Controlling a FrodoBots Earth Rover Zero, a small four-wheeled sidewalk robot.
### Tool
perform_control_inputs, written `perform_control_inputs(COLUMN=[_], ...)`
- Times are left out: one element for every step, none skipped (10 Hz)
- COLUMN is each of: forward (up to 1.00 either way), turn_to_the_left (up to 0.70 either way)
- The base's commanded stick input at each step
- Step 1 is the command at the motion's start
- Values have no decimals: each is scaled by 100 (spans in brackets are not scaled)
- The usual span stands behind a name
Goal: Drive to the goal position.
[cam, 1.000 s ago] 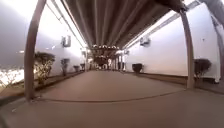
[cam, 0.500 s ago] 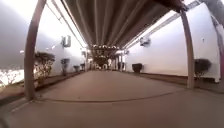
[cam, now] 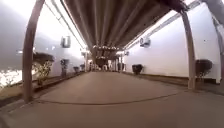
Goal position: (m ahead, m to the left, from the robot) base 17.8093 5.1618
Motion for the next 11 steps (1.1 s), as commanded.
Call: perform_control_inputs(forward=[85, 85, 85, 85, 85, 85, 85, 85, 85, 85, 85], turn_to_the_left=[0, 0, 0, 0, 0, 0, 0, 9, 27, 34, 34])
